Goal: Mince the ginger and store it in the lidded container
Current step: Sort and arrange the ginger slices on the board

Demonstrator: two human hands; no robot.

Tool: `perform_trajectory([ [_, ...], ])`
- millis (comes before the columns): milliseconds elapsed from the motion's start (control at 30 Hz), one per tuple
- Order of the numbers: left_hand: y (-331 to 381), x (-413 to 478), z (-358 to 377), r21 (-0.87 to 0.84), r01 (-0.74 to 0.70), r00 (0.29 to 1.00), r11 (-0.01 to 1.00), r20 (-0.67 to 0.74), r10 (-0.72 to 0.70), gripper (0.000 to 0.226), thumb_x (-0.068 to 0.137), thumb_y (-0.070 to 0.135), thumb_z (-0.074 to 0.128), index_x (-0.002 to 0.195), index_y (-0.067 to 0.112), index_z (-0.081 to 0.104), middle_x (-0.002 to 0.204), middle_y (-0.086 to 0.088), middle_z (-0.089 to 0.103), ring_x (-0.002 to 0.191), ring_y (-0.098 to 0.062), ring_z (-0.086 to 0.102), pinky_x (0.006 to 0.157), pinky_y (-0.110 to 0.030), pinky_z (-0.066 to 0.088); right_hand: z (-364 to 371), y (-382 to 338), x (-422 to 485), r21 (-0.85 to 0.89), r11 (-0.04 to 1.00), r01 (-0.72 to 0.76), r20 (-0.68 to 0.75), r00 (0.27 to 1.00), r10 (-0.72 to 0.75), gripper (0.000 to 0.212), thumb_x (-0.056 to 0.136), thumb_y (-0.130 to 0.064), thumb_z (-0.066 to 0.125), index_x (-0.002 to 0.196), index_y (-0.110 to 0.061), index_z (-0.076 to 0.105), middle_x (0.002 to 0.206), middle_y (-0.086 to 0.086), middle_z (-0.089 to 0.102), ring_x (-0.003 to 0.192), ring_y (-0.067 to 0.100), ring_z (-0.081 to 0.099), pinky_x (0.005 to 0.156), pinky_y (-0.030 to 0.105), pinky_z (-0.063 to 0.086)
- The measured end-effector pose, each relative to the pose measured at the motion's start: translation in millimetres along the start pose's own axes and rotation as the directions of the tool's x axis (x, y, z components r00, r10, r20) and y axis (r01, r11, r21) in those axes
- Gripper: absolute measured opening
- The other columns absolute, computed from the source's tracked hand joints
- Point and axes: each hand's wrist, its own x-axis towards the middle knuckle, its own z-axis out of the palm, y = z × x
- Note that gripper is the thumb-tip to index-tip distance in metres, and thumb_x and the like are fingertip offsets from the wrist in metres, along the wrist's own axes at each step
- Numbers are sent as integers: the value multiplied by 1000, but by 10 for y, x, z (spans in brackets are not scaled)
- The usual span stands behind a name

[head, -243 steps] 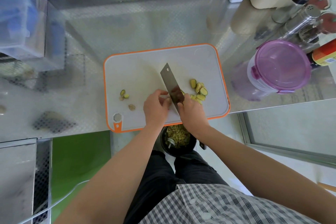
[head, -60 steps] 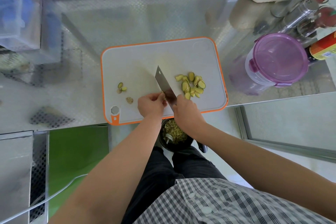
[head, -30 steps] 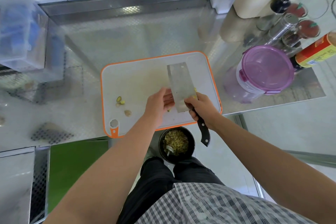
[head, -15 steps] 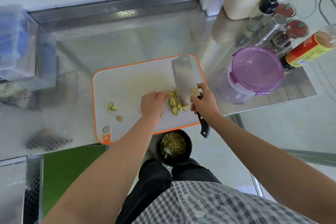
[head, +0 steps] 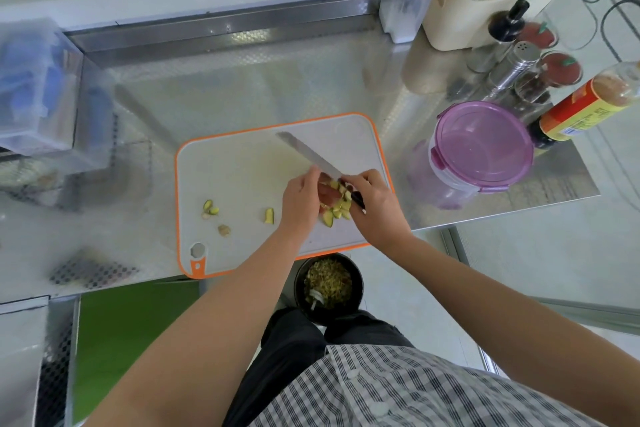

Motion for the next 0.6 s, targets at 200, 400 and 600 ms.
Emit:
perform_trajectory([
  [200,-217,21,-146,661,-171,974,731,1,226,19,91,27,54,103,17,66,96,-4,61,96,-23,56,74,-32,44,-193,166,155,83,929,-360,-37,931,364,7,81,-2,49,78,-7,50,78,10,50,70,29,45,59,33,33],
  [400,-380,-32,106,872,-339,918,353,224,328,66,75,38,71,133,23,44,127,-8,41,116,-29,39,85,-39,46,-289,290,21,232,846,-480,54,875,481,12,88,-8,50,91,-12,60,73,10,61,58,14,59,52,29,46],
  [600,-456,31,22,852,-392,887,348,249,388,63,76,32,71,133,19,48,131,-13,44,121,-34,39,96,-43,42,-327,434,93,282,790,-545,125,837,532,20,88,-5,46,103,-16,54,73,0,65,75,27,63,65,39,50],
])
